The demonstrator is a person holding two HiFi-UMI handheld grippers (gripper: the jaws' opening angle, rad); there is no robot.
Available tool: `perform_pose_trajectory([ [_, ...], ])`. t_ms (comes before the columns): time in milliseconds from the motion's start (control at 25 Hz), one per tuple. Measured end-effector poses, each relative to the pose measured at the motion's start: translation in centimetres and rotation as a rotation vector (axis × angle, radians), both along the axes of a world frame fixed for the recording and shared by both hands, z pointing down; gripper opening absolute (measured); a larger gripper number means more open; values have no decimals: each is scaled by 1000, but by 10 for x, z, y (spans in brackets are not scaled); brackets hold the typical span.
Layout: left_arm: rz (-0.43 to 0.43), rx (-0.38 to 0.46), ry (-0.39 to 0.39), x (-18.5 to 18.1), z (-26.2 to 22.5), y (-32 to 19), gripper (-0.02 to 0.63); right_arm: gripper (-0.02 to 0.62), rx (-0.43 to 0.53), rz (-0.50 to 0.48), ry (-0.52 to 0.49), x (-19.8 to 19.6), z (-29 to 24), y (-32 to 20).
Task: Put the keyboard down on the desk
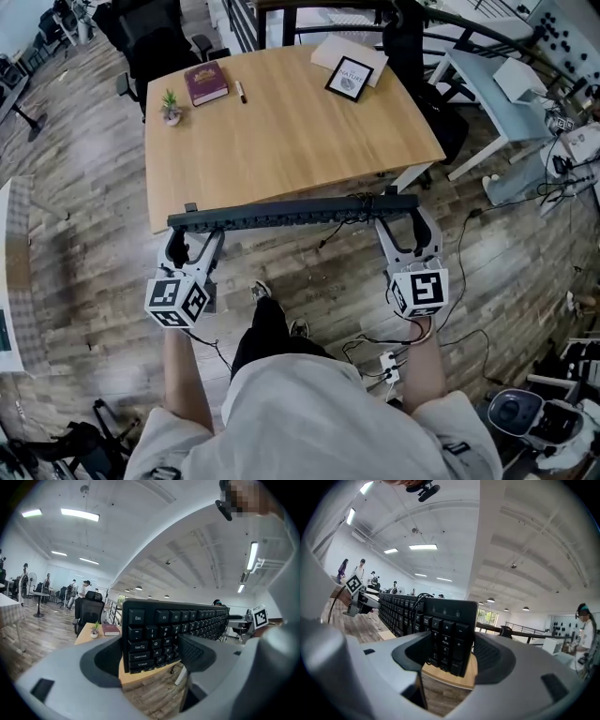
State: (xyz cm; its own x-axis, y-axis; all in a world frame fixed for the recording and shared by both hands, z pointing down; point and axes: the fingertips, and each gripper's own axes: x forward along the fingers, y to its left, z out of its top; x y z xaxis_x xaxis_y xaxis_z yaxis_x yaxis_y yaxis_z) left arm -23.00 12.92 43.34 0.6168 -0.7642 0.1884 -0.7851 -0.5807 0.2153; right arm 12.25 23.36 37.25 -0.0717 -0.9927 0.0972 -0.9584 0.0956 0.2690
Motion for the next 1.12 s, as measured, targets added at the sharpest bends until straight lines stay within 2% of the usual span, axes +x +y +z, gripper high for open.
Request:
perform_pose_trajectory([
  [560,52,-60,13,8,13,-160,370,281,-62,47,11,2,2,-147],
  [1120,65,-70,23,23,27,-196,370,281,-68,53,20,13,11,-180],
])
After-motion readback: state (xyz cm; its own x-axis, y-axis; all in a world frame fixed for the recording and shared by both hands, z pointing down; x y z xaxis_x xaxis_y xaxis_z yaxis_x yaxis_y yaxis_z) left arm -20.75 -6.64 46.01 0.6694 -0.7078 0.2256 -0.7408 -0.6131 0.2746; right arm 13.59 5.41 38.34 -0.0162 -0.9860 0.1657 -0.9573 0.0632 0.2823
